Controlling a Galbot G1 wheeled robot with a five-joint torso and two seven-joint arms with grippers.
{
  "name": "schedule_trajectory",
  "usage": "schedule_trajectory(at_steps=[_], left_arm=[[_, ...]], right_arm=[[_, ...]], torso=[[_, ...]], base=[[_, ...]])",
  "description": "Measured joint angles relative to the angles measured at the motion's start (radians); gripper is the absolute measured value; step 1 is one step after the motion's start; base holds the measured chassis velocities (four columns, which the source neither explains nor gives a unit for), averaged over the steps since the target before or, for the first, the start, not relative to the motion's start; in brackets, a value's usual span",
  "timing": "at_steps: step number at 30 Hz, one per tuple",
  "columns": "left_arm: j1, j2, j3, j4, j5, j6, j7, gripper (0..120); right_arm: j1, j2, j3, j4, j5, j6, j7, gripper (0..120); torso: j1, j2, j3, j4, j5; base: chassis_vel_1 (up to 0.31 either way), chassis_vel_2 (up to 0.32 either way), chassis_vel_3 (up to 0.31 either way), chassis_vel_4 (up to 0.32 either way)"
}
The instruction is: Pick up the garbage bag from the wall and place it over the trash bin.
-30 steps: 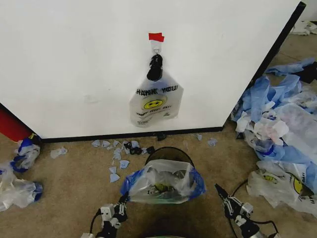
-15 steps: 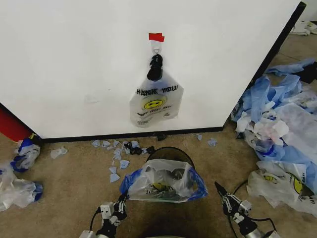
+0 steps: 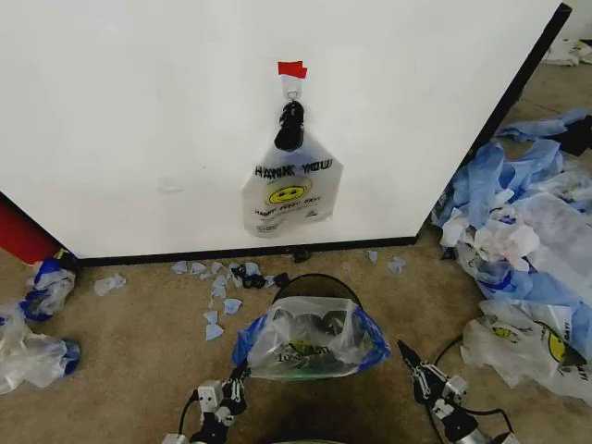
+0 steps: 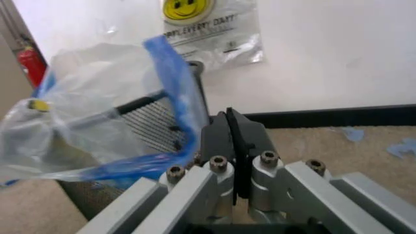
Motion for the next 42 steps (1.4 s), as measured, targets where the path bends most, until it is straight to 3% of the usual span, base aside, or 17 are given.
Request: schedule_trajectory(at_steps=[16, 18, 20, 32, 34, 40, 42], left_arm=[[0.008, -0.014, 0.006, -0.014, 0.033, -0.017, 0.004, 0], [0.012, -0.014, 0.002, -0.022, 0.035, -0.020, 0.004, 10], [0.014, -0.014, 0.001, -0.024, 0.035, -0.021, 0.004, 11], [0.036, -0.015, -0.012, -0.046, 0.044, -0.030, 0.007, 59], [0.037, -0.015, -0.012, -0.046, 0.044, -0.030, 0.007, 61], [0.043, -0.016, -0.012, -0.049, 0.047, -0.032, 0.007, 89], [0.043, -0.016, -0.012, -0.049, 0.047, -0.032, 0.007, 90]], right_arm=[[-0.032, -0.001, -0.009, 0.070, -0.007, 0.000, -0.017, 0], [-0.034, -0.004, -0.012, 0.083, -0.009, 0.000, -0.018, 0], [-0.034, -0.005, -0.012, 0.086, -0.010, 0.000, -0.018, 1], [-0.053, -0.011, -0.020, 0.125, -0.018, 0.000, -0.016, 49], [-0.053, -0.011, -0.020, 0.125, -0.019, 0.000, -0.016, 51], [-0.049, -0.006, -0.025, 0.123, -0.022, 0.000, -0.017, 53], [-0.048, -0.006, -0.025, 0.122, -0.023, 0.000, -0.017, 53]], torso=[[0.000, 0.000, 0.000, 0.0000, 0.0000], [0.000, 0.000, 0.000, 0.0000, 0.0000], [0.000, 0.000, 0.000, 0.0000, -0.0001], [0.000, 0.000, 0.000, 0.0000, -0.0001], [0.000, 0.000, 0.000, 0.0000, -0.0001], [0.000, 0.000, 0.000, -0.0001, 0.0000], [0.000, 0.000, 0.000, -0.0001, 0.0000]], base=[[0.000, 0.000, 0.000, 0.000], [0.000, 0.000, 0.000, 0.000], [0.000, 0.000, 0.000, 0.000], [0.000, 0.000, 0.000, 0.000], [0.000, 0.000, 0.000, 0.000], [0.000, 0.000, 0.000, 0.000], [0.000, 0.000, 0.000, 0.000]])
